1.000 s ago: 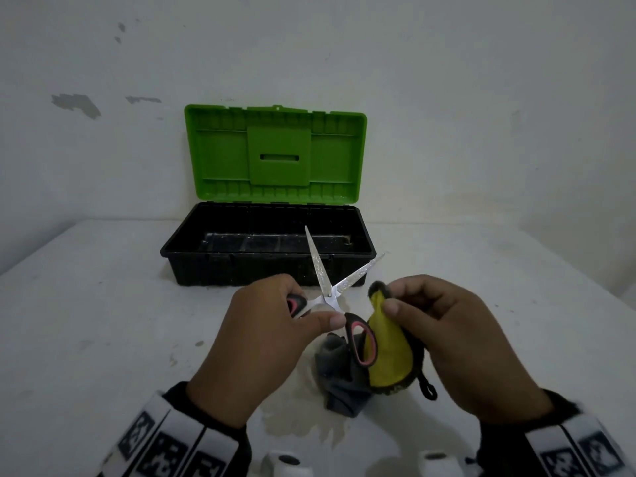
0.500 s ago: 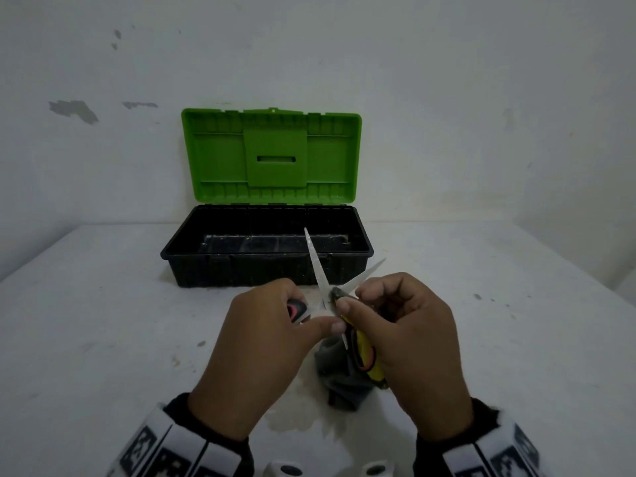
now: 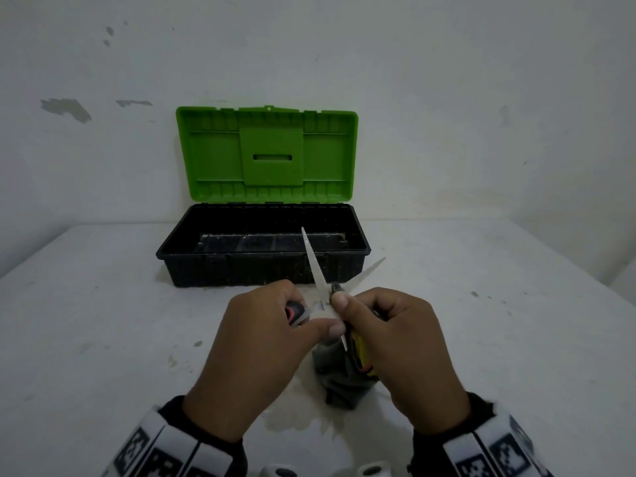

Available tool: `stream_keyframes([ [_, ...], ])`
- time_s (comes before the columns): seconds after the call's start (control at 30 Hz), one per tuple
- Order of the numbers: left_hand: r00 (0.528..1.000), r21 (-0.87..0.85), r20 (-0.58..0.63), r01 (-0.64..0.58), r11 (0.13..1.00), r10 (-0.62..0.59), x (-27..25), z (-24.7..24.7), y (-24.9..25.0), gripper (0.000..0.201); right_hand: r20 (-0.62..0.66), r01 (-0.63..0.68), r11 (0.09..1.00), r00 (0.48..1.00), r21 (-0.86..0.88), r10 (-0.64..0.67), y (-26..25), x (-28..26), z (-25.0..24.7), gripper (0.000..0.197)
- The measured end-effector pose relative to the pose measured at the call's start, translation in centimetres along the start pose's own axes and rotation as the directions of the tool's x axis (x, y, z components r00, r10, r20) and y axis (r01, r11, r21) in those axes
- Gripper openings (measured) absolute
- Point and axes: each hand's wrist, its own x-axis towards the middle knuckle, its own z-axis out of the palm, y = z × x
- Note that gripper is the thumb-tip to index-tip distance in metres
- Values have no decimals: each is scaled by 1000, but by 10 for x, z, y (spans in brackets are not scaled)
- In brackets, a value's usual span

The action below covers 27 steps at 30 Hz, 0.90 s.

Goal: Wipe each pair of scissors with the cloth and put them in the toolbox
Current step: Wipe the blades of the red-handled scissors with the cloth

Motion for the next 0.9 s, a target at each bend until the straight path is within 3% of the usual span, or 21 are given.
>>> stream_keyframes([
  [0.13,1000,-29,-7,-10,1000,10,1,0,-2,40,-35,-4,1000,999,28,5,2,4,-2,28],
  [0.3,1000,-33,14,-8,999,8,2,-1,-3,39,43,7,1000,999,-18,-6,0,3,-4,30],
  [0.43,1000,-48,-4,-21,999,21,3,-2,-5,42,-34,0,1000,999,-4,0,3,12,-7,33],
  [0.57,999,-52,-7,-33,998,32,5,-3,-7,42,51,-19,1000,999,15,19,1,10,-3,36],
  [0.7,999,-48,-6,-45,998,44,7,-3,-7,43,-21,-19,1000,1000,11,20,5,16,-8,39],
  [0.9,998,-49,2,-63,997,63,9,-5,-9,43,22,-22,1000,1000,6,22,3,15,-6,41],
])
